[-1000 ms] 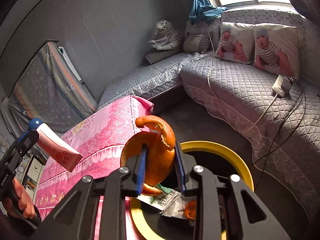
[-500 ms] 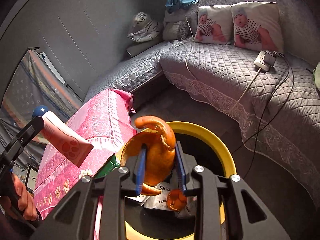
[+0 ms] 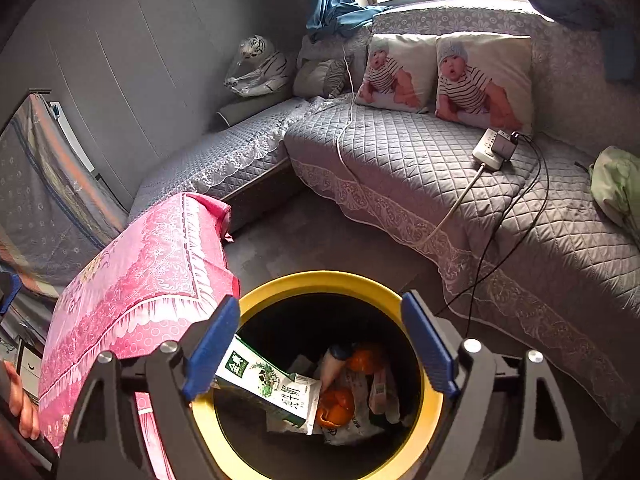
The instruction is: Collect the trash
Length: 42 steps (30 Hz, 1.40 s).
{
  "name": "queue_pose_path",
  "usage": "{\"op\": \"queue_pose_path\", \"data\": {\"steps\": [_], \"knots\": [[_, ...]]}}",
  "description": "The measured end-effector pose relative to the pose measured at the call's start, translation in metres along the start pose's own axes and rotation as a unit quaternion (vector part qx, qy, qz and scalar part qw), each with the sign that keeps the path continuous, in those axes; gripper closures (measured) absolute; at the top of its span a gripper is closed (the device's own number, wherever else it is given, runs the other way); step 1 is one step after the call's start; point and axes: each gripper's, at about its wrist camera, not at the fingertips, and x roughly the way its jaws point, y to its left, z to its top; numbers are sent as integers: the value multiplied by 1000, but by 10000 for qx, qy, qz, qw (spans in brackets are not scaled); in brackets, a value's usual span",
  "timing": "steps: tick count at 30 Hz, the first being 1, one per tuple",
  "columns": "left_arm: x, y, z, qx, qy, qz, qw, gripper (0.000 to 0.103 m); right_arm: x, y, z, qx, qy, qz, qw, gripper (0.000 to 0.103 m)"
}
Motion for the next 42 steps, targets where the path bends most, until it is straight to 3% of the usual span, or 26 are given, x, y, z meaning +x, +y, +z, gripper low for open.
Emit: {"op": "queue_pose_path", "data": {"steps": [2,5,10,14,18,23,25,30,36,42], "knots": [[-20,17,0,98,-220,491,9985,8,-2,17,3,-155,-83,-185,9997,10],[-52,46,-2,5,-379,701,9968,8,-4,47,4,-316,-232,-130,9991,8],[-112,84,-14,-89,-764,1618,9838,8,-13,109,-2,-626,-253,354,9971,8],[-158,114,-26,-425,-826,2055,9742,8,-33,164,-17,-945,-290,1147,9885,8],[-200,139,-41,-796,-1002,2577,9577,8,-63,216,-36,-1303,-496,1845,9729,8],[-239,146,-61,-1025,-1160,3376,9285,8,-100,266,-66,-1799,-1014,2162,9543,8],[-250,147,-68,-1150,-1155,3461,9239,8,-112,278,-79,-1888,-1293,2194,9484,8],[-261,140,-81,-1172,-1048,3492,9238,8,-124,289,-110,-2047,-1892,1890,9416,8],[-269,131,-94,-1259,-1204,3510,9201,8,-120,284,-131,-2032,-2072,1572,9439,8],[-268,127,-101,-1376,-1132,3385,9240,8,-116,282,-144,-2068,-2158,1478,9428,8]]}}
